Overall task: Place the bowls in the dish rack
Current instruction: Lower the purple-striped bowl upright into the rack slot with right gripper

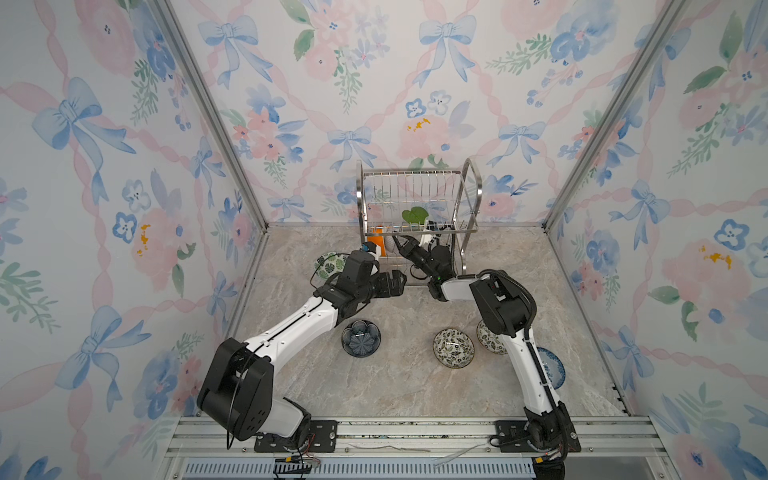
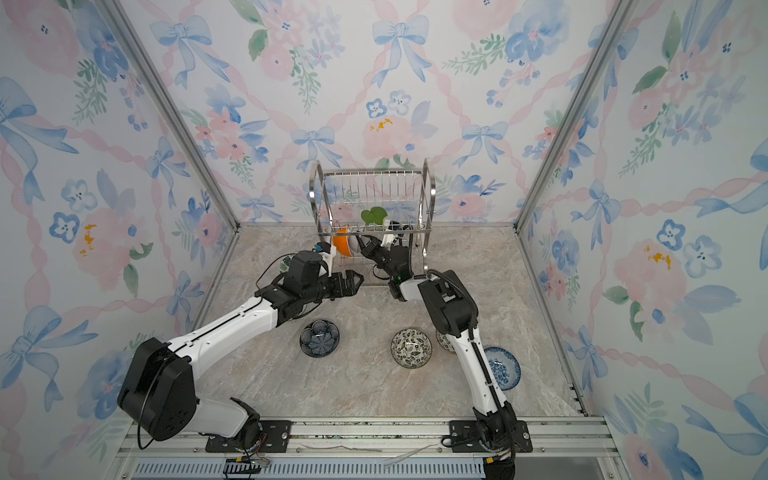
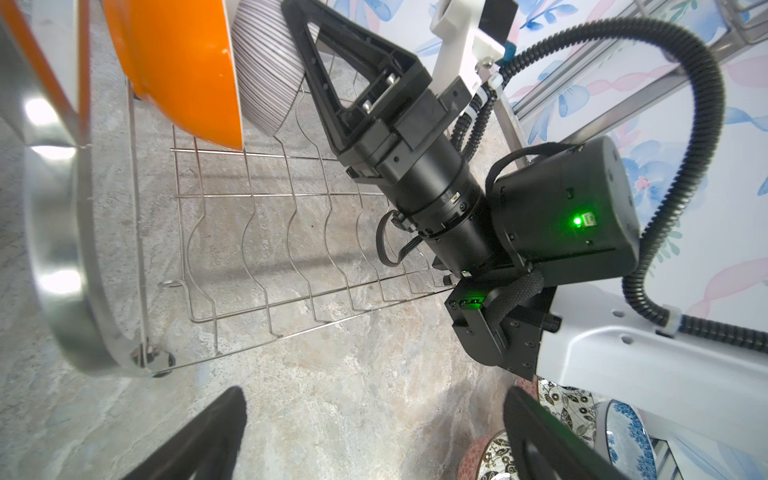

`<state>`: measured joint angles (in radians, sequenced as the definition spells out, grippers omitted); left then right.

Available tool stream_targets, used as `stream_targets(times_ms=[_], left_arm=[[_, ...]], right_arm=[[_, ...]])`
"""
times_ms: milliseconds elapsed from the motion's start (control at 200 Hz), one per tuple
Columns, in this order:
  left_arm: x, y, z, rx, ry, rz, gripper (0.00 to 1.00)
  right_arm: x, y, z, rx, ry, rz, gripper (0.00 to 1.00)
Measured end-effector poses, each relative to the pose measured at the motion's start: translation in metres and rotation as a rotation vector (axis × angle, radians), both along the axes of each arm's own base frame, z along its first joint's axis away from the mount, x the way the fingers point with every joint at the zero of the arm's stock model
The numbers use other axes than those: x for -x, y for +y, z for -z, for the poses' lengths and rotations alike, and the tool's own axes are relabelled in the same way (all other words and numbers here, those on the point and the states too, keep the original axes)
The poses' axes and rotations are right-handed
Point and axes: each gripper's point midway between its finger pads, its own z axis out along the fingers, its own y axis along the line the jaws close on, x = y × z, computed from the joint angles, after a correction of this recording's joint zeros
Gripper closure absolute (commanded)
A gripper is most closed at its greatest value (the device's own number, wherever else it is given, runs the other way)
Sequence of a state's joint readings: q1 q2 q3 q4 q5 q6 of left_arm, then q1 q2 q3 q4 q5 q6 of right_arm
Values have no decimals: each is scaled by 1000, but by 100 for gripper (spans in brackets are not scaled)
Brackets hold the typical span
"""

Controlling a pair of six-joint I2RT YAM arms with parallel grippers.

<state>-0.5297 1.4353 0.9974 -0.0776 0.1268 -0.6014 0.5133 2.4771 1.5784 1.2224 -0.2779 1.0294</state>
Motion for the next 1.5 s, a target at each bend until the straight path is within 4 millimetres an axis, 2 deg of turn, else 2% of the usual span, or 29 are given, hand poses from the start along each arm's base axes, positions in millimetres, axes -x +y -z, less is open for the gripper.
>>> stream_targets(times_ms=[405, 565, 835, 1155, 1305, 1500], left_arm=[[0, 0, 0, 0, 0, -1, 2], [0, 0, 0, 0, 0, -1, 2], [0, 0, 0, 0, 0, -1, 2], [0, 1, -1, 1, -3, -1, 2], [0, 1, -3, 3, -6, -1, 2], [0, 2, -4, 4, -8, -3, 2]], right_arm=[[-6, 3, -5, -43, 5, -10, 100], [-5, 2, 3, -31, 27, -8, 100], [-12, 1, 7, 9, 60, -17, 100], [-12, 18, -1, 49, 90, -110, 100], [-10, 22, 11, 76, 129, -136, 100], [-10, 21, 12, 83, 132, -137, 100]])
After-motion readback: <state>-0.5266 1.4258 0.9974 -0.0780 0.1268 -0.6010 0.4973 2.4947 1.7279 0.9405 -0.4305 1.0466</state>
